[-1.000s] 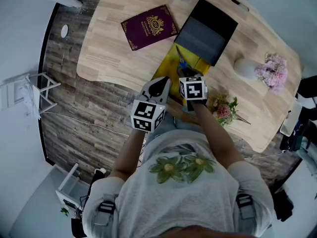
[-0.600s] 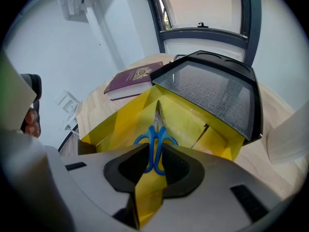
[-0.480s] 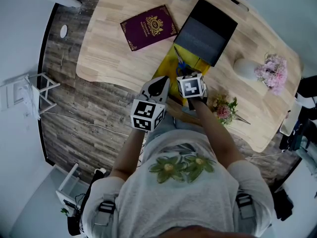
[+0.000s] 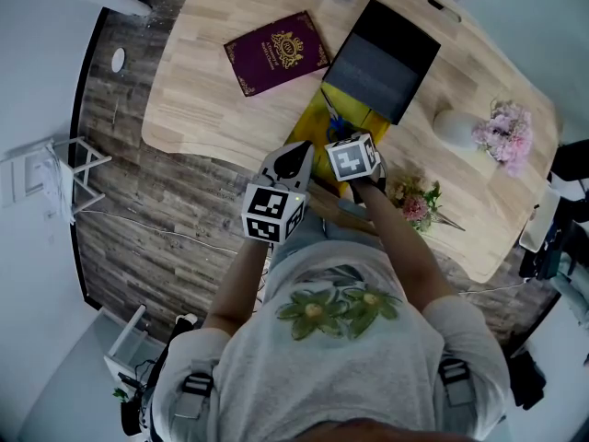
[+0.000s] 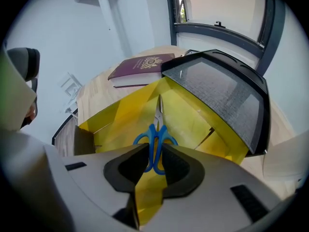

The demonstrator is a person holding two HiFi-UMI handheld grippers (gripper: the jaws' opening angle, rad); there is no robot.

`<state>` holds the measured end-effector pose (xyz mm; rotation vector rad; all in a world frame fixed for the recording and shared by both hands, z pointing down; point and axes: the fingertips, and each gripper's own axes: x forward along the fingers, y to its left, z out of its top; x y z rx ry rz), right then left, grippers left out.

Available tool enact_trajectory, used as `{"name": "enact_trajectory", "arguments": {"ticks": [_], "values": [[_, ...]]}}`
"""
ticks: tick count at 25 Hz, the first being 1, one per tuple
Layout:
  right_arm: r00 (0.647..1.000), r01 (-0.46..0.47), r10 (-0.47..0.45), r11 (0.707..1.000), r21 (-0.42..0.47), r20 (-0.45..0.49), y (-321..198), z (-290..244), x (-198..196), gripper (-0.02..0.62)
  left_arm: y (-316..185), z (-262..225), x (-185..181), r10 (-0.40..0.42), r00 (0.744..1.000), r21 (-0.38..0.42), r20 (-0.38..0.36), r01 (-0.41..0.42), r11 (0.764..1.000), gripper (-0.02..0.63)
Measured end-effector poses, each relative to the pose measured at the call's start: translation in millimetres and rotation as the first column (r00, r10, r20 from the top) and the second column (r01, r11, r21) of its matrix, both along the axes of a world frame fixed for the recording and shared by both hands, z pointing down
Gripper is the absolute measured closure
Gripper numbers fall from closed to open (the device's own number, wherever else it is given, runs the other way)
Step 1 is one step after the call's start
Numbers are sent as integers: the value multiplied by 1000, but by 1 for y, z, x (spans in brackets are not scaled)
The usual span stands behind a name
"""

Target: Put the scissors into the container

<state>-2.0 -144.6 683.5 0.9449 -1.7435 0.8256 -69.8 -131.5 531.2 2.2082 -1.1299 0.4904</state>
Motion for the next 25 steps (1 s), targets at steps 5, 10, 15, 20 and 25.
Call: {"name": "enact_trajectory", "arguments": {"ticks": [5, 10, 15, 20, 25], "values": [[999, 26, -27, 1000, -7, -17, 1, -4, -2, 511, 0, 2, 0, 4, 1000, -4, -1, -4, 1000, 600], [998, 55, -55, 998, -11, -32, 3, -5, -3, 508, 1, 4, -1, 6, 1000, -9, 1, -6, 1000, 600], [998, 55, -56, 998, -12, -31, 3, -3, -4, 509, 0, 5, 0, 4, 1000, -12, -3, -5, 1000, 600], [999, 41, -41, 999, -9, -14, 3, 2, -1, 509, -1, 4, 0, 4, 1000, -9, -3, -4, 1000, 600], [999, -15, 14, 1000, 13, 53, 3, -7, -2, 530, -1, 1, -1, 1, 1000, -1, 0, -1, 1000, 600]]}}
